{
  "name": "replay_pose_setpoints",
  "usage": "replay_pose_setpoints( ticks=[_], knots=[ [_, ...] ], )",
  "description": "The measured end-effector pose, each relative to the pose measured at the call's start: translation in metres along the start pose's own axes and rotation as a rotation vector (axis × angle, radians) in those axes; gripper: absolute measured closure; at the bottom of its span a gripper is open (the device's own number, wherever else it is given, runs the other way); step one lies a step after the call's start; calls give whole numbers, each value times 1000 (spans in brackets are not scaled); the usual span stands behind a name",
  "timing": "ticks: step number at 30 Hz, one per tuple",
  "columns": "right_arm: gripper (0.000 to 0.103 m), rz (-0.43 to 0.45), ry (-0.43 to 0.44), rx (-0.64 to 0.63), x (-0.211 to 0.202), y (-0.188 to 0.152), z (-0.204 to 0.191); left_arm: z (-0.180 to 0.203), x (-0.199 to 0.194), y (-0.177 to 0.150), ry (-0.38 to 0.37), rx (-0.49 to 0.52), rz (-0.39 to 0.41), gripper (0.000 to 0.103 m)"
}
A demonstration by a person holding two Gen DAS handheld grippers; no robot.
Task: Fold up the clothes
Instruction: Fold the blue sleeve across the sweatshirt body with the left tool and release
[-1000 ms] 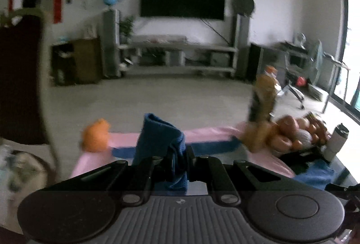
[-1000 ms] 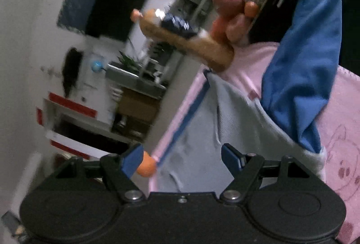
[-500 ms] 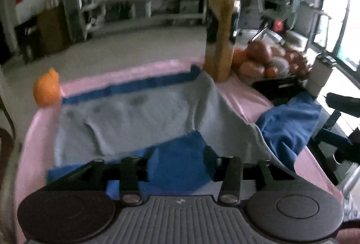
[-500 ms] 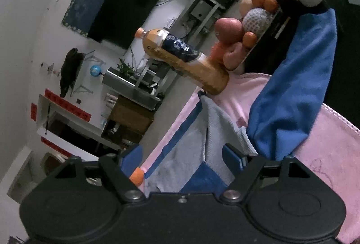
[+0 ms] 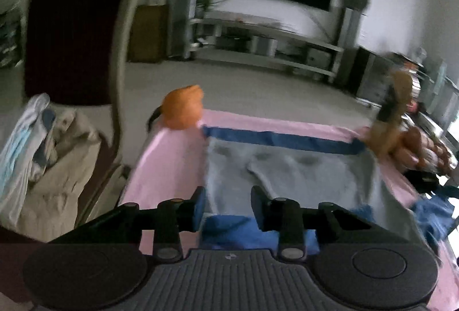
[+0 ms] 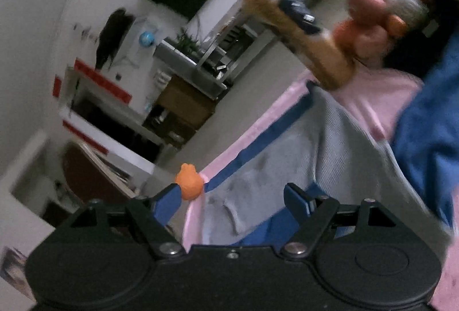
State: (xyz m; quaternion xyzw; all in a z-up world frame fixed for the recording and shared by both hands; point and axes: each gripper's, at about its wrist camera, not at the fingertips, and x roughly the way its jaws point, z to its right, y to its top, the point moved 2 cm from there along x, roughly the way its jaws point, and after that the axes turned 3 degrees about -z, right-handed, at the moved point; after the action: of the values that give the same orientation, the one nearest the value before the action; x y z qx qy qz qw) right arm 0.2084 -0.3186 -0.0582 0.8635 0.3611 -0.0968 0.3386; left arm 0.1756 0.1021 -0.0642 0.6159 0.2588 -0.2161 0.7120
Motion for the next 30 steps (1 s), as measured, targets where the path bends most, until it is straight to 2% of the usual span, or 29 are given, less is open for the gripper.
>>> replay_pose_setpoints(
  ticks=[3, 5, 7, 9, 11, 16, 18, 20, 21, 26, 28, 29, 30],
  knots=[
    [25, 0, -55, -1, 26, 1, 16, -1, 33, -23, 30, 23, -156, 84],
    [27, -42, -164, 28, 44, -8, 42, 8, 49, -34, 18, 87, -249, 80],
    [49, -132, -292, 93, 64, -13, 64, 12, 56, -43, 61, 146, -298, 80],
    [55, -167, -340, 51, 73, -19, 65, 15, 63, -52, 108, 199, -344, 80],
    [56, -188, -381, -8, 80, -25, 62, 12, 72, -63, 139, 212, -425, 79],
    [56, -239, -483, -157, 97, -41, 56, 12, 72, -68, 161, 251, -420, 74],
    [60, -259, -524, -217, 103, -47, 53, 11, 70, -69, 168, 247, -415, 74],
    [91, -279, -564, -277, 110, -53, 51, 10, 68, -70, 166, 232, -405, 73],
    [99, -289, -584, -307, 113, -56, 49, 10, 68, -71, 164, 225, -401, 71],
    [101, -251, -694, -369, 107, -63, 49, 7, 67, -72, 167, 203, -391, 64],
    [100, -249, -700, -371, 105, -63, 49, 7, 66, -72, 171, 201, -387, 63],
    [96, -247, -705, -369, 102, -63, 49, 6, 63, -70, 160, 188, -373, 63],
    [88, -235, -697, -349, 98, -61, 49, 4, 57, -68, 145, 172, -354, 66]
  ],
)
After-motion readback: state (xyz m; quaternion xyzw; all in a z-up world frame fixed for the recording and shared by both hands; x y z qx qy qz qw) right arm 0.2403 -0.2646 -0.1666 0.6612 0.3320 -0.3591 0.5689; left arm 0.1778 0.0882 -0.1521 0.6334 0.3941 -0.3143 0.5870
